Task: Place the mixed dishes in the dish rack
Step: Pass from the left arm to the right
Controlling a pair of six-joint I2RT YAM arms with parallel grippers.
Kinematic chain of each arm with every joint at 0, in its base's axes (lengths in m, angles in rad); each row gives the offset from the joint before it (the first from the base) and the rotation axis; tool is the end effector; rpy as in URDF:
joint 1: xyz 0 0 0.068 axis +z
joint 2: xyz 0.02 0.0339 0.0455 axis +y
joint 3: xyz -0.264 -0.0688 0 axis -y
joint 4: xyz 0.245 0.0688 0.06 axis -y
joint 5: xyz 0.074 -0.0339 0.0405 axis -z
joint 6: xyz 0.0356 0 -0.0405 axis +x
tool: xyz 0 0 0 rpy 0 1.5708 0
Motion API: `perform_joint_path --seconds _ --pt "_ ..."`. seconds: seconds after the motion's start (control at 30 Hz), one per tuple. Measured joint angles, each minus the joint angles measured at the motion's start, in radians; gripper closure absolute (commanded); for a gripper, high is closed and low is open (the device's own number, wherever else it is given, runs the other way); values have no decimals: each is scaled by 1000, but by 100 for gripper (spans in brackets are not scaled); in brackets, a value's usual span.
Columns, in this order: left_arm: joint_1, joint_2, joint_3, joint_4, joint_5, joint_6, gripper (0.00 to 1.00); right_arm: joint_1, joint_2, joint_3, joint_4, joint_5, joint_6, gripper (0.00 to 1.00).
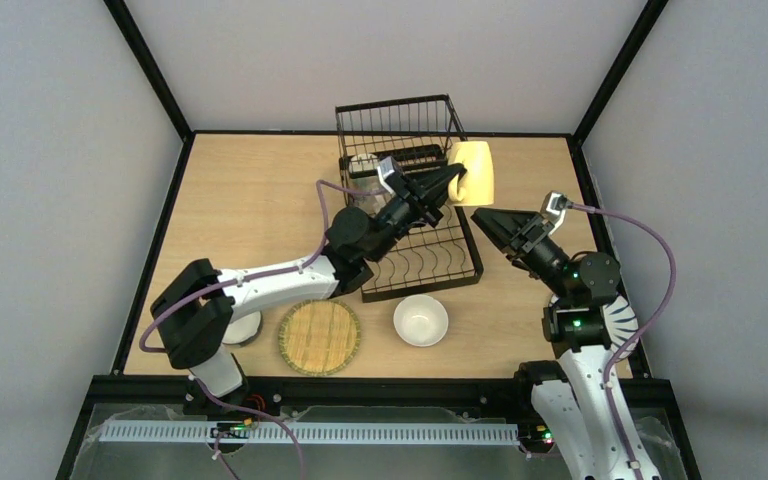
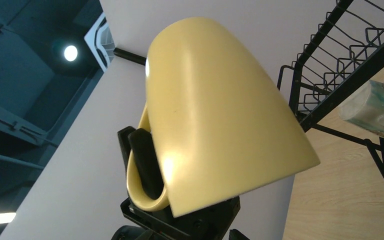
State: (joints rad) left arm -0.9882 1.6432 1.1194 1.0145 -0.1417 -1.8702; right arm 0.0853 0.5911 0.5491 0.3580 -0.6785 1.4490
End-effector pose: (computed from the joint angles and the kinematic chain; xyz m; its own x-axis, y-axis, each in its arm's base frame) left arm 0.2120 -0.3126 0.3577 -0.8009 -0.5038 0.3237 0.0241 -0.5673 -0.8231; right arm 0.1423 0.0346 0.3419 -0.6182 0.7227 -0.3091 -0.3876 0.0618 0.9197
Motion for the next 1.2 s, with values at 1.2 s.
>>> perform_joint_path --seconds 1.2 --pt "-51 49 0 37 50 -27 98 13 98 -47 227 123 130 34"
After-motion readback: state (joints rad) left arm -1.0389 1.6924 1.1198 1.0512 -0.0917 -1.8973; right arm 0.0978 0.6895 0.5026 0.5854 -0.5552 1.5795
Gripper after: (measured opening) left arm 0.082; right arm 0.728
